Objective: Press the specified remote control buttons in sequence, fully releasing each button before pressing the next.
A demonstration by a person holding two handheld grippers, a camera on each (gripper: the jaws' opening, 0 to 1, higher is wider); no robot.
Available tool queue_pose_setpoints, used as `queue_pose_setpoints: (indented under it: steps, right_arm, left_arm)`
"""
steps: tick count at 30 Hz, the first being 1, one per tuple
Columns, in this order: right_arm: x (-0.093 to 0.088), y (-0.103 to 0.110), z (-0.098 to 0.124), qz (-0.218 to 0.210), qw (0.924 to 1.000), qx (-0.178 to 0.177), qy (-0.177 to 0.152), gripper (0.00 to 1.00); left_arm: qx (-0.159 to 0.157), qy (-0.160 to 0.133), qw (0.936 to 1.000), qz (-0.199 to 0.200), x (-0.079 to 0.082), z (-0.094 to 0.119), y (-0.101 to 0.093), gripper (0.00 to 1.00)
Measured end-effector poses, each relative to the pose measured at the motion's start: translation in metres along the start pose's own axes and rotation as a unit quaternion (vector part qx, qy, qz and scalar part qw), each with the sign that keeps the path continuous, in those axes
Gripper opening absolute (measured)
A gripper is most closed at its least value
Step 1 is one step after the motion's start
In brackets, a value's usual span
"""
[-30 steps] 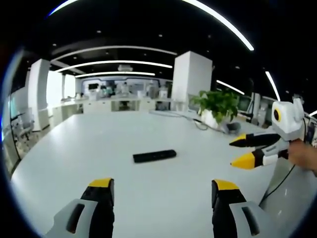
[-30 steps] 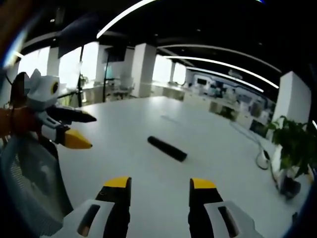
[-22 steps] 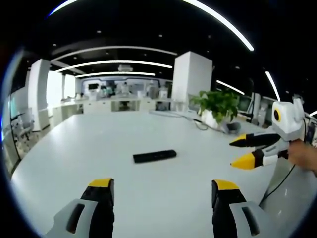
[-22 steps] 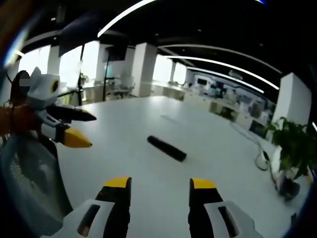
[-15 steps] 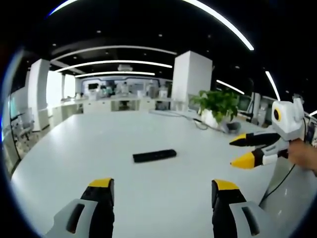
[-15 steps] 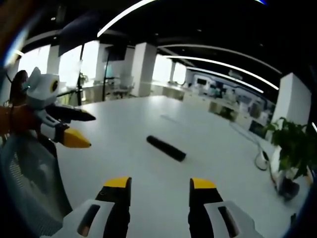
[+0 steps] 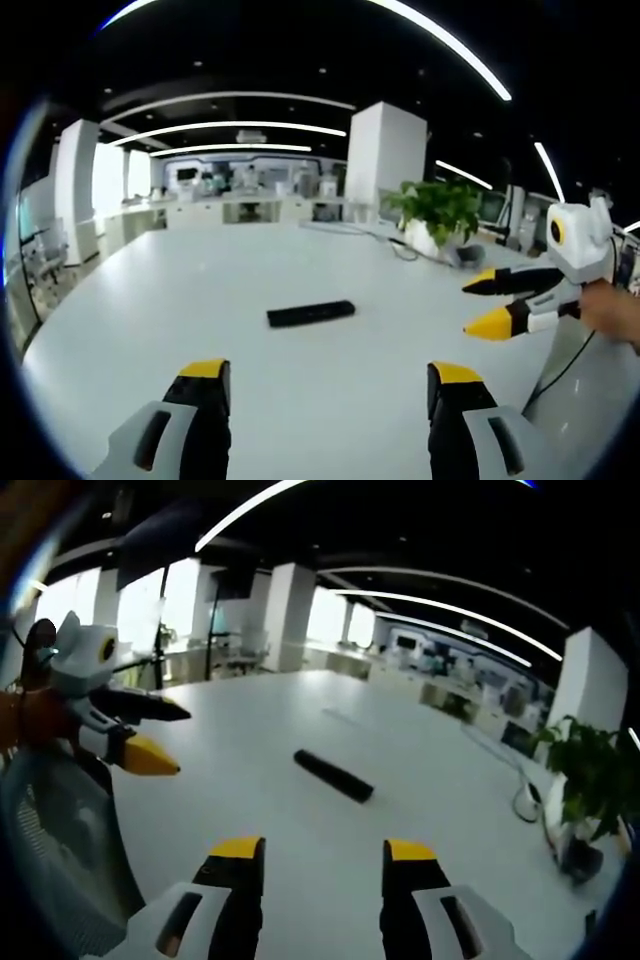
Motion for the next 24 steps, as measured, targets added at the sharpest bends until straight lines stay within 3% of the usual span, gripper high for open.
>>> queue_pose_setpoints:
  steps: [24]
  right_arm:
    - [-0.0019,-0.0035,-0.0023,-0.009,0.9999,0.008,0.0,0.43]
  left_arm:
    - [-0.006,0.017,0.9998,-0.003,-0.0032,-0.0016,-0.0012,0.82]
Point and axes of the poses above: the point that each gripper's makers call its tool centre point, and the gripper's own axes: z roughly backward along the fingers, y roughly to its left, x roughly out of its top, the point moved 8 cm from there along z, roughly backward along the fingers, and after that the axes turned 15 degrees about -y, right-handed, at the moved point
